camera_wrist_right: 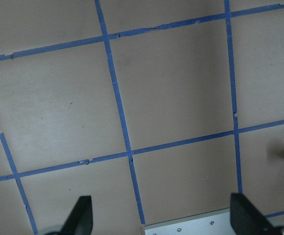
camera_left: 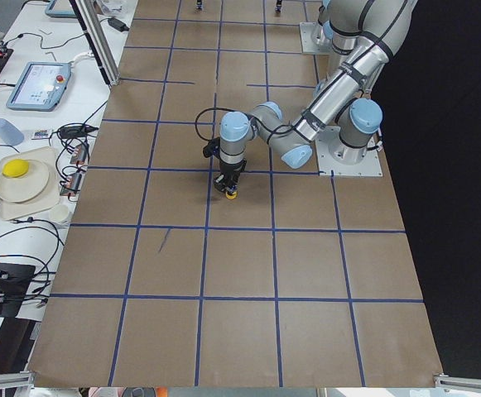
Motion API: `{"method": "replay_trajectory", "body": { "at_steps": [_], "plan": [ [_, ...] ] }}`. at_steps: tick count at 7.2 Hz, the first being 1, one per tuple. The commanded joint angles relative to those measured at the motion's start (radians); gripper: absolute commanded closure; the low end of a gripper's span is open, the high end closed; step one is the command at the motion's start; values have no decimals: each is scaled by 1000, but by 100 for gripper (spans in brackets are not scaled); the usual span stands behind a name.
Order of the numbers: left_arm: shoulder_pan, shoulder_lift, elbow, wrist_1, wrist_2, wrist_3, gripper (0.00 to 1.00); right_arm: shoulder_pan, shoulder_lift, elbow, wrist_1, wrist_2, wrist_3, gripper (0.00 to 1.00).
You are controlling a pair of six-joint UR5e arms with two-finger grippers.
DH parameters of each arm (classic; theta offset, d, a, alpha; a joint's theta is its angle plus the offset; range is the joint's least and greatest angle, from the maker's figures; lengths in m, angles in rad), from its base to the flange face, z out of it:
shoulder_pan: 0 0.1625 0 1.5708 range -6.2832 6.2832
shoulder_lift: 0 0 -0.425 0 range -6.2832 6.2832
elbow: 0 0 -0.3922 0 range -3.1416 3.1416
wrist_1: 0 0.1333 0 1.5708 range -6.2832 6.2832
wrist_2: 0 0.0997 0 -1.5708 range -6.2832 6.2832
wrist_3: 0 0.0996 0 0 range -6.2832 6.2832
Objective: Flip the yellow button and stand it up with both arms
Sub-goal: 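Close the left gripper on the metal base of the yellow button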
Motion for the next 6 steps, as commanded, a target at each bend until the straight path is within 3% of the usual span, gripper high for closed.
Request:
{"method": "replay_trajectory", "body": {
  "at_steps": [1,3,6],
  "plan": [
    [0,4,1,-33,-3,0,86,-1,2,1,3,5,0,0],
    [-21,43,29,-123,-20,-21,87,-7,5,1,3,8,4,0],
    [-54,149,30,-411,-257,-165,87,-13,12,24,-5,11,13,0]
  ]
}}
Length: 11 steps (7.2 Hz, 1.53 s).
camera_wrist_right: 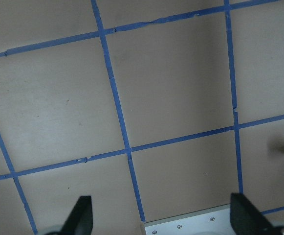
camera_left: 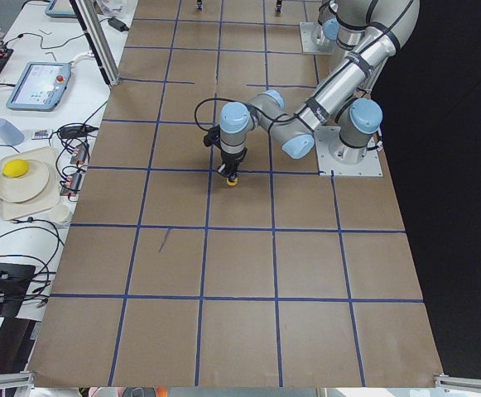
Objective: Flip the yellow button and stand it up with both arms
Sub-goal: 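Lift the yellow button with the left gripper while the right gripper approaches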
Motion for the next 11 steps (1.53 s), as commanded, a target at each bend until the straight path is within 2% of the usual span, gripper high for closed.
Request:
{"method": "replay_trajectory", "body": {
  "at_steps": [1,2,3,5,6,7,10,11],
  "plan": [
    [-82,89,2,-208,-165,-176,87,-7,30,8,-42,12,18,0],
    [-156,120,11,-256,-229,-330,87,-22,57,-1,-43,16,27,0],
    [-226,137,31,-270,-277,-488,87,-59,62,-5,-45,83,57,0],
    [-351,139,57,-272,-413,-760,87,-141,70,-6,-40,356,234,0],
    [-377,139,57,-272,-531,-869,87,-159,70,-6,-36,434,299,0],
    [-384,139,54,-272,-634,-944,87,-160,70,-8,-34,478,327,0],
    [-429,143,47,-270,-971,-1087,87,-148,70,17,-40,840,616,0],
    [-445,151,44,-270,-1068,-1103,87,-140,67,47,-46,910,674,0]
  ]
}}
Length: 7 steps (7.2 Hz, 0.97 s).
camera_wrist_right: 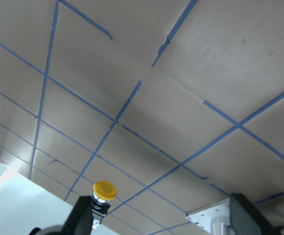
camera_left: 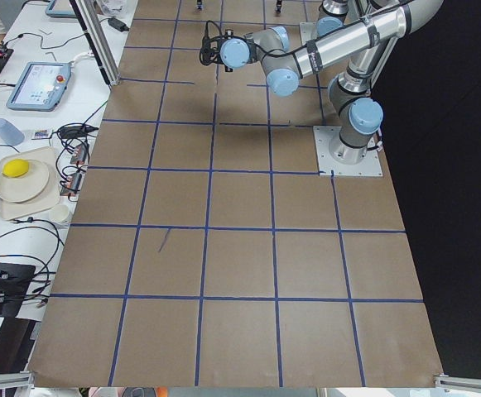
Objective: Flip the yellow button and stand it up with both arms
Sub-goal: 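Lift the yellow button with the left gripper while the right gripper approaches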
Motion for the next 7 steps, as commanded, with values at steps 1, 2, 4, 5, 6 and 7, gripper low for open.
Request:
{"method": "replay_trajectory", "body": {
  "at_steps": [1,2,4,5,6,7],
  "plan": [
    [-43,5,-3,8,-153,-59,87,44,-1,54,-50,139,96,1],
    [-78,6,-3,16,-230,-88,87,96,11,95,-140,138,110,1],
    [-83,-15,-3,22,-275,-92,87,111,21,131,-322,135,319,0],
    [-83,-12,-3,22,-280,-96,87,111,13,130,-326,135,331,0],
    [-83,-12,-1,22,-282,-99,87,121,-1,133,-316,168,355,0],
    [-83,-13,-1,22,-315,-100,87,168,10,137,-326,217,383,0]
  ]
}}
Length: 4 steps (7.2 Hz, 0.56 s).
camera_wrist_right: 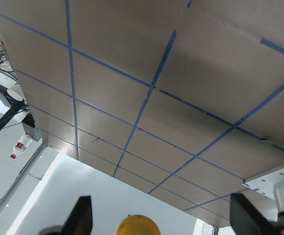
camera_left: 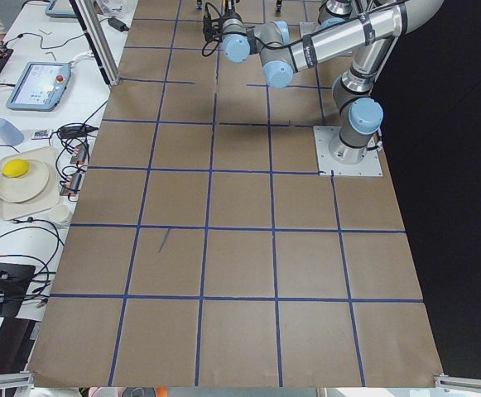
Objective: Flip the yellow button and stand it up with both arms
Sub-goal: 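Close the right gripper on the yellow button cap held by the left gripper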
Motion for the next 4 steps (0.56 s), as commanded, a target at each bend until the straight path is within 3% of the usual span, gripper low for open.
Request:
{"method": "replay_trajectory", "body": {
  "at_steps": [1,4],
  "plan": [
    [0,-3,-1,0,-31,-2,87,66,5,3,-21,49,39,0],
    [0,-1,-1,6,-30,1,87,67,8,-6,-73,107,39,0]
  ]
}}
